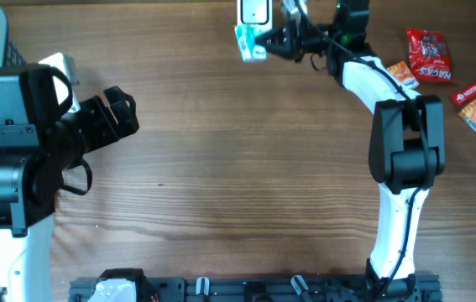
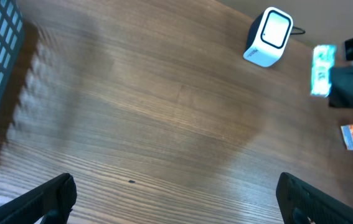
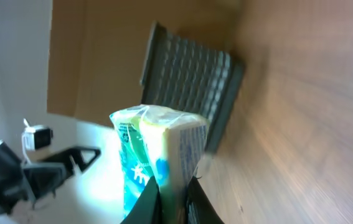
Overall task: Scan the item barcode
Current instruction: 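Hold the teal pack's barcode in front of the white scanner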
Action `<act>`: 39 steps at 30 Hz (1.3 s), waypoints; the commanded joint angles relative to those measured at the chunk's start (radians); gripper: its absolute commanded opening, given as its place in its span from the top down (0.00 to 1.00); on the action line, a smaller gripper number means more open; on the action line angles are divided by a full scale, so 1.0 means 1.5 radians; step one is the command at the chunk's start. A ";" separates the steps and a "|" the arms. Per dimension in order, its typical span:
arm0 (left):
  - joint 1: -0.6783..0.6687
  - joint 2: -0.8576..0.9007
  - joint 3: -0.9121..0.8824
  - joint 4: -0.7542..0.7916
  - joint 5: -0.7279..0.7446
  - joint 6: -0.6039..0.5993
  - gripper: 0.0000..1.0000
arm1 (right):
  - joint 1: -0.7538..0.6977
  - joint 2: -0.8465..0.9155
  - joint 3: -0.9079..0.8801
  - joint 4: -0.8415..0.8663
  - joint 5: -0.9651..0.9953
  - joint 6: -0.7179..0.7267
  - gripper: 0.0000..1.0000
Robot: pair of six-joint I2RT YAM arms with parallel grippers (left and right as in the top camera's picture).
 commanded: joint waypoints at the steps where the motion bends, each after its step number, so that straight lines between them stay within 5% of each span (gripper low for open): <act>1: 0.004 0.001 0.001 0.002 -0.007 -0.006 0.00 | -0.011 0.009 0.010 0.042 0.070 0.099 0.95; 6: 0.004 0.001 0.001 0.002 -0.007 -0.006 0.00 | -0.041 0.002 0.010 -0.113 0.081 -0.054 0.95; 8: 0.004 0.001 0.001 0.002 -0.007 -0.006 0.00 | -0.049 -0.013 0.010 -0.275 0.116 -0.176 0.95; 10: 0.004 0.001 0.001 0.002 -0.007 -0.006 0.00 | -0.053 -0.049 0.010 -0.574 0.287 -0.367 0.95; 13: 0.004 0.001 0.001 0.002 -0.007 -0.006 0.00 | -0.048 -0.095 0.010 -0.783 0.490 -0.499 0.95; 18: 0.004 0.001 0.001 0.002 -0.007 -0.006 0.00 | -0.045 -0.165 0.010 -0.936 0.542 -0.637 0.95; 21: 0.004 0.001 0.001 0.002 -0.007 -0.006 0.00 | -0.028 -0.202 0.010 -1.000 0.758 -0.652 0.95; 24: 0.004 0.001 0.001 0.002 -0.007 -0.006 0.00 | 0.008 -0.205 0.009 -1.002 0.971 -0.677 0.95; 30: 0.004 0.001 0.001 0.002 -0.007 -0.006 0.00 | 0.093 -0.203 0.009 -0.951 1.157 -0.722 0.95; 39: 0.004 0.001 0.001 0.002 -0.007 -0.006 0.00 | 0.211 -0.203 0.009 -0.651 1.301 -0.912 0.95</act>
